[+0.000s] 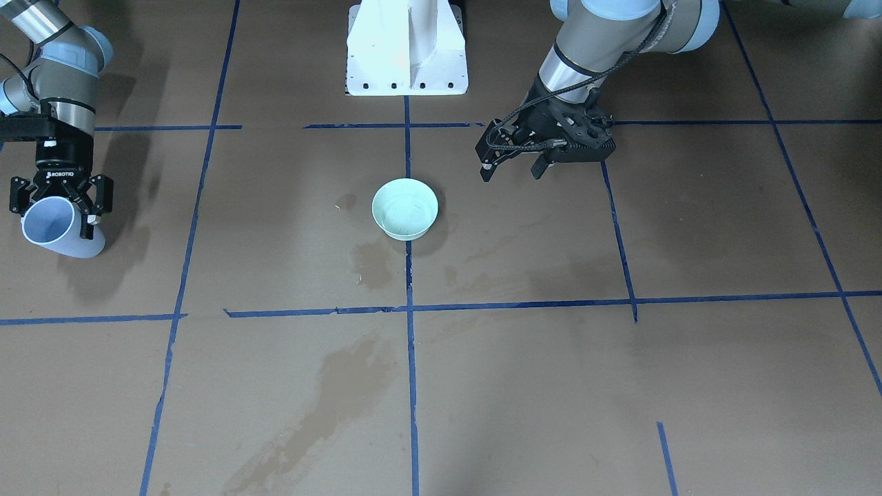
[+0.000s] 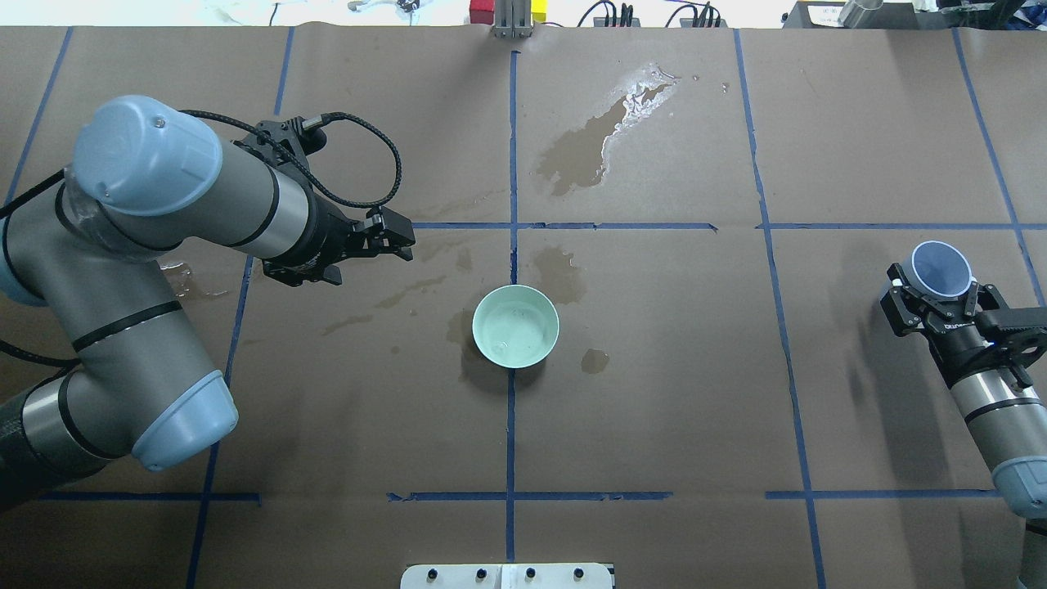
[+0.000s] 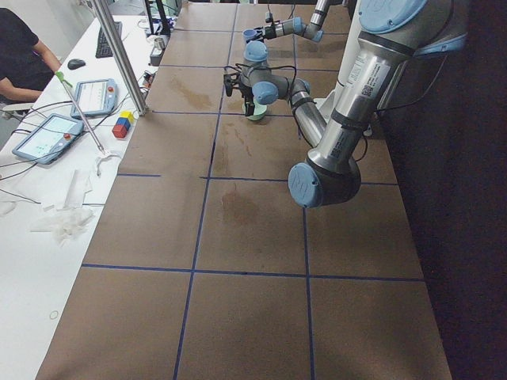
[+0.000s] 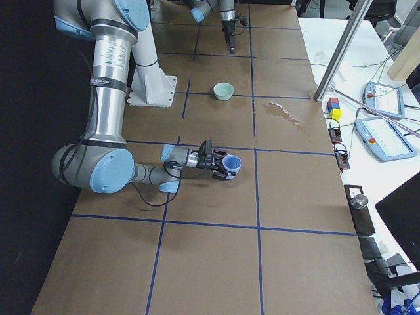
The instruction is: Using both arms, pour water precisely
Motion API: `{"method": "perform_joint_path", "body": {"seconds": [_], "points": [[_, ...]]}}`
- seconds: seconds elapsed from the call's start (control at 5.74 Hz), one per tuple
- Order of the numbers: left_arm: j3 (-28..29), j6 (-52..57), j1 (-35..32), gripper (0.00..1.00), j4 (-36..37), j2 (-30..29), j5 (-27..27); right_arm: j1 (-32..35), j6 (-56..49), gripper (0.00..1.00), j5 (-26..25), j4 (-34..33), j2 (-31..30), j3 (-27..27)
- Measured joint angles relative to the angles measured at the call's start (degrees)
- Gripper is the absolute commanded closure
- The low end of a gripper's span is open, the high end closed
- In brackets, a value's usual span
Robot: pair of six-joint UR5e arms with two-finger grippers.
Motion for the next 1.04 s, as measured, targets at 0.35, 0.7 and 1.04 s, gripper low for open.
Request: {"method": "perform_joint_path", "body": {"seconds": [0.35, 0.7, 1.04], "points": [[-0.4, 0.0, 0.0, 0.00, 0.0, 0.0, 0.0, 0.5, 1.1, 0.98, 0.0, 0.2, 0.5, -2.4], [-0.8, 0.0, -0.1, 0.00, 0.1, 0.0, 0.0, 0.7, 1.5, 0.01, 0.0, 0.7, 0.5, -2.9], [-1.2, 0.0, -0.1, 0.00, 0.1, 0.0, 0.0, 0.4, 1.5, 0.00, -0.1, 8.1, 0.6, -7.6]]}}
